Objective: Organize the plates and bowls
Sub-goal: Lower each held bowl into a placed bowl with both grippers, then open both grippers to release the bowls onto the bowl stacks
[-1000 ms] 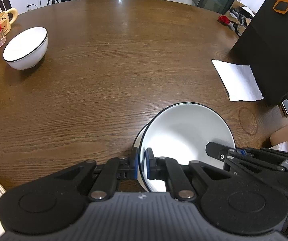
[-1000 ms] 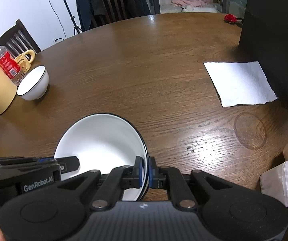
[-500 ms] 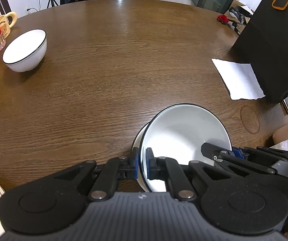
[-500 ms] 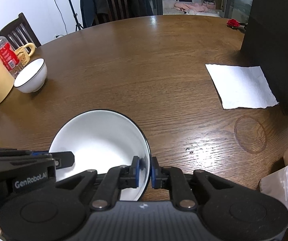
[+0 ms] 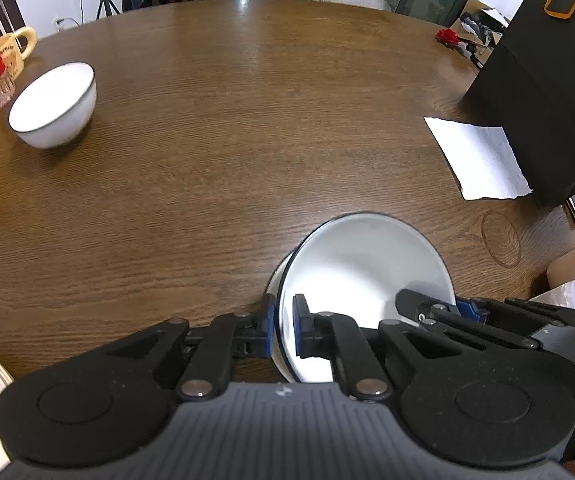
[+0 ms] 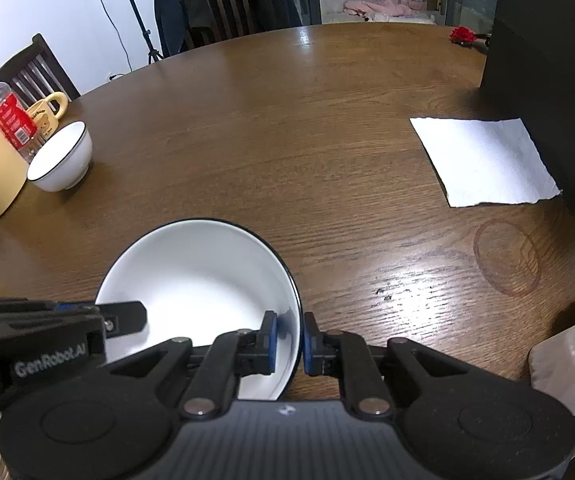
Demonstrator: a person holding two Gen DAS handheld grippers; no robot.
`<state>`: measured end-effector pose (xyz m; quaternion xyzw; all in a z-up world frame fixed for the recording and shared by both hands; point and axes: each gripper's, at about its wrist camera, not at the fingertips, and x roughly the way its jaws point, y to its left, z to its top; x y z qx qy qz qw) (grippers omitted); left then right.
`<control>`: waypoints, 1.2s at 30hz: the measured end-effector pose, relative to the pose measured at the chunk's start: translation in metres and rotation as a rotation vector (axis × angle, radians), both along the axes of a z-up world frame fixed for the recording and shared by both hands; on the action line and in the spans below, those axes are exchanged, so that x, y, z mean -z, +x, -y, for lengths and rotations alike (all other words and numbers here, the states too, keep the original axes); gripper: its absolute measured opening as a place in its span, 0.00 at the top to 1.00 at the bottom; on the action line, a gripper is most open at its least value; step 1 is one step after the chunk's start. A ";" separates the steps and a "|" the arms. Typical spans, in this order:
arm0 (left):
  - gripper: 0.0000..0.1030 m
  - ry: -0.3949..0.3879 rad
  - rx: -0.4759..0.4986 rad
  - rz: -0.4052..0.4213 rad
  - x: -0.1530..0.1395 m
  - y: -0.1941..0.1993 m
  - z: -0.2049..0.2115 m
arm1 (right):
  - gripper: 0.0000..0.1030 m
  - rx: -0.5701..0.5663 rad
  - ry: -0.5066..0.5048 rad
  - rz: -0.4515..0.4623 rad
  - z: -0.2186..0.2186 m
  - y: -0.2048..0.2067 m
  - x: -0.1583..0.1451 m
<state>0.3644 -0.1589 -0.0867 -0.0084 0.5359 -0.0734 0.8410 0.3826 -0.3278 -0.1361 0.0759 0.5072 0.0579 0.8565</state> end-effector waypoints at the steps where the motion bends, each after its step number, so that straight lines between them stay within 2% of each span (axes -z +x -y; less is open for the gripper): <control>1: 0.89 0.012 -0.002 0.006 -0.001 0.000 0.000 | 0.89 -0.002 0.007 0.000 0.000 0.000 0.000; 4: 0.89 -0.012 -0.003 0.011 -0.004 0.002 -0.004 | 0.89 0.001 0.009 -0.002 0.001 0.001 0.000; 8: 0.89 -0.006 -0.009 0.008 -0.004 0.002 -0.007 | 0.89 0.005 0.022 -0.009 0.004 0.002 0.000; 13: 0.87 -0.014 -0.016 0.008 -0.005 0.001 -0.010 | 0.82 0.016 0.054 -0.022 0.008 0.002 -0.004; 15: 0.73 -0.020 -0.017 0.019 -0.007 0.000 -0.012 | 0.64 0.020 0.068 -0.013 0.010 0.001 -0.007; 16: 0.61 -0.022 -0.021 0.030 -0.010 -0.001 -0.014 | 0.59 0.022 0.069 -0.005 0.011 0.000 -0.009; 17: 0.54 -0.023 -0.024 0.040 -0.012 -0.002 -0.015 | 0.50 0.023 0.072 0.005 0.012 -0.002 -0.011; 18: 0.51 -0.027 -0.027 0.053 -0.015 -0.003 -0.017 | 0.44 0.022 0.077 0.013 0.014 -0.003 -0.013; 19: 0.46 -0.031 -0.028 0.063 -0.018 -0.003 -0.019 | 0.42 0.021 0.084 0.020 0.016 -0.004 -0.015; 21: 0.34 -0.026 -0.034 0.087 -0.024 -0.004 -0.021 | 0.28 0.027 0.090 0.029 0.019 -0.007 -0.018; 22: 0.22 -0.027 -0.036 0.099 -0.027 -0.005 -0.023 | 0.24 0.030 0.091 0.033 0.021 -0.008 -0.020; 23: 0.12 -0.031 -0.038 0.111 -0.029 -0.006 -0.025 | 0.16 0.033 0.096 0.038 0.023 -0.009 -0.022; 25: 0.05 -0.037 -0.042 0.135 -0.033 -0.008 -0.028 | 0.10 0.038 0.105 0.051 0.027 -0.012 -0.025; 26: 0.01 -0.035 -0.044 0.142 -0.035 -0.009 -0.028 | 0.04 0.041 0.102 0.053 0.028 -0.013 -0.026; 27: 0.00 -0.032 -0.046 0.148 -0.037 -0.010 -0.028 | 0.00 0.044 0.098 0.055 0.029 -0.014 -0.027; 36: 0.00 -0.032 -0.082 0.174 -0.046 -0.017 -0.041 | 0.00 0.056 0.109 0.078 0.034 -0.022 -0.039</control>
